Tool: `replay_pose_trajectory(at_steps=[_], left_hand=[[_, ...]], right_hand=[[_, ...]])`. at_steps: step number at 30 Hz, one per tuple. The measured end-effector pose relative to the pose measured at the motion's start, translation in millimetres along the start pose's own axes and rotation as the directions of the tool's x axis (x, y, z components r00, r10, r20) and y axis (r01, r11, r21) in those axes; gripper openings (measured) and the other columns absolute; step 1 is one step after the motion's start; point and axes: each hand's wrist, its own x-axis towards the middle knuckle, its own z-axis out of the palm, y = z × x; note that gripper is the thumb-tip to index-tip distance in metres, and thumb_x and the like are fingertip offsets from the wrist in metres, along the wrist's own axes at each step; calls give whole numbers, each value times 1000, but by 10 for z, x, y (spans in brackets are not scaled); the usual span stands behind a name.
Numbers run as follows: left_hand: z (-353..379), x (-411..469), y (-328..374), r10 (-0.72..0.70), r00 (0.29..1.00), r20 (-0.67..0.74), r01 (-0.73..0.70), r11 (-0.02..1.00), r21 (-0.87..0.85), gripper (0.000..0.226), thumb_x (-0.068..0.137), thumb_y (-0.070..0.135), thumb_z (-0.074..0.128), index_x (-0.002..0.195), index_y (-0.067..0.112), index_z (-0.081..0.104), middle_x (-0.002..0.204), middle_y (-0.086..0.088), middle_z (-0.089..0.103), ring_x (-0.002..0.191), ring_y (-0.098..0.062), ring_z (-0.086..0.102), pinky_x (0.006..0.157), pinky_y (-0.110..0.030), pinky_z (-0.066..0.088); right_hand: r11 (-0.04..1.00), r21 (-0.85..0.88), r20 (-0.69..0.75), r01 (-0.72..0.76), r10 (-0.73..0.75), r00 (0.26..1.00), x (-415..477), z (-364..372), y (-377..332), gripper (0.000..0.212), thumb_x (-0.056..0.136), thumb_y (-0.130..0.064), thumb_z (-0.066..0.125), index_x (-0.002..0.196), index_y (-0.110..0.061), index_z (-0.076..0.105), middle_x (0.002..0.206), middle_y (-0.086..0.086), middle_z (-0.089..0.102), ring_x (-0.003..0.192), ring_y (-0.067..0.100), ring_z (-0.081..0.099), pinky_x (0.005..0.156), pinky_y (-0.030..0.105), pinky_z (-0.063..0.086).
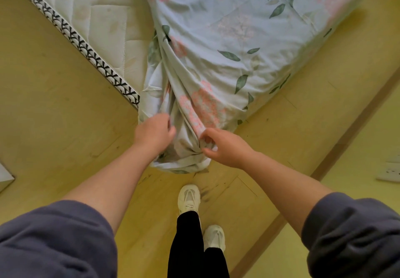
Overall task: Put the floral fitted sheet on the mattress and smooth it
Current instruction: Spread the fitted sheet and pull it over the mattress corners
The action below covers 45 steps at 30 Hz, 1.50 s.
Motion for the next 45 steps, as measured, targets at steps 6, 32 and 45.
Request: replay_pose_trajectory(at_steps=[6, 32, 45], left_hand=[[-180, 308, 193, -264, 952, -154, 253, 964, -84, 61, 89, 27, 58, 141, 15, 27, 143, -13, 37, 130, -31, 37, 102, -47, 32], [-480, 702, -342, -309, 951, 28, 310, 950, -46, 22, 94, 22, 53, 114, 13, 56, 115, -12, 60, 101, -33, 58, 69, -34, 40], [-673, 530, -1450, -455, 842, 290, 503, 856, -118, 52, 83, 35, 66, 122, 7, 46, 114, -15, 56, 96, -33, 56, 79, -41, 49]], right_hand=[[998, 15, -175, -57, 59, 983, 184, -48, -109, 34, 98, -34, 44, 129, -22, 50, 127, -2, 49, 103, 18, 53, 74, 30, 48], [978, 33, -188, -206, 208, 960, 691, -207, -580, 31, 95, -21, 45, 125, -24, 51, 123, -3, 51, 101, 19, 55, 78, 38, 52], [945, -28, -101, -327, 322, 941, 1109, -402, -1003, 31, 96, -22, 40, 125, -19, 52, 116, 4, 54, 97, 24, 56, 77, 37, 50]])
